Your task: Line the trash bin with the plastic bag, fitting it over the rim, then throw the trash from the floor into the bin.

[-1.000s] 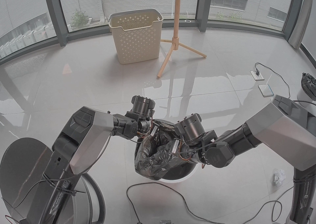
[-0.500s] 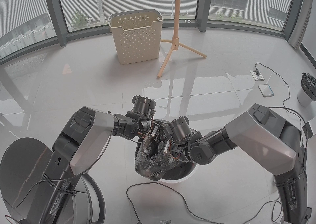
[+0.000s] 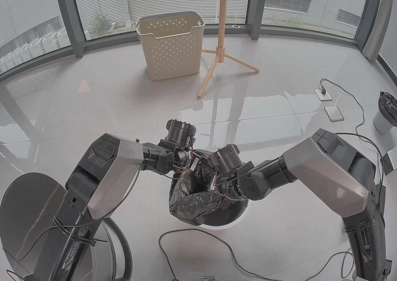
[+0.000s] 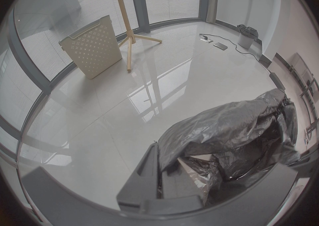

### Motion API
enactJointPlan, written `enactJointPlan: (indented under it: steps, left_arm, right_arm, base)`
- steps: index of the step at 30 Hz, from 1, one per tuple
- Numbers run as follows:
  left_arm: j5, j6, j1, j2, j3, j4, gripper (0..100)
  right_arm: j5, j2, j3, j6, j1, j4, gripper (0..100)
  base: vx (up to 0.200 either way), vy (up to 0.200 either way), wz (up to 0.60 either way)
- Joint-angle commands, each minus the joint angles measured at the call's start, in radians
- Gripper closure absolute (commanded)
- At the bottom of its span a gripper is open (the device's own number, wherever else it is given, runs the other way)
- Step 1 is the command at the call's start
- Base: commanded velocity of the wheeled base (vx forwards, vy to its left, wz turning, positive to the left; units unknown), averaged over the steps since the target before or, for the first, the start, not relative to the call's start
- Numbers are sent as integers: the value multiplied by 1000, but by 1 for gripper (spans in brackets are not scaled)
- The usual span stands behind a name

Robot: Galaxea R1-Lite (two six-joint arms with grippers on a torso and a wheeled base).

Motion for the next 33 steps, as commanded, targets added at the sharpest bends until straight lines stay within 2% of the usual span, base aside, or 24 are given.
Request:
enactJointPlan:
  steps: [1,5,6,11,16,20,23,27,30,33]
  left_arm:
    - [-1,1,3,-2,0,3,100]
    - [-1,1,4,-2,0,4,100]
    - [-2,1,4,0,0,7,100]
    - [-2,1,6,4,0,7,100]
    - [-2,1,6,4,0,7,100]
    - [-2,1,6,3,0,7,100]
    - [-2,1,6,0,0,6,100]
    - [-2,1,3,0,0,0,100]
    - [-2,1,-2,-2,0,-2,100]
    - [-2,1,-3,-5,0,-2,100]
  right_arm:
    - [-1,-158,95,1,-5,59,100]
    - [-1,-224,149,5,3,103,100]
    - [-1,-291,234,10,26,154,100]
    - [-2,-339,397,18,90,162,100]
    - [-2,-333,477,113,179,165,100]
    - [-7,-320,517,137,205,159,100]
    - [-39,-299,532,136,188,154,100]
    - [-102,-259,534,117,112,71,100]
    - [-119,-248,535,51,35,-50,100]
    - [-121,-242,524,8,-10,-133,100]
  base:
    - [0,0,0]
    - [0,0,0]
    - [0,0,0]
    - [0,0,0]
    - [0,0,0]
    - [0,0,0]
    - [0,0,0]
    - [0,0,0]
    - [0,0,0]
    - [0,0,0]
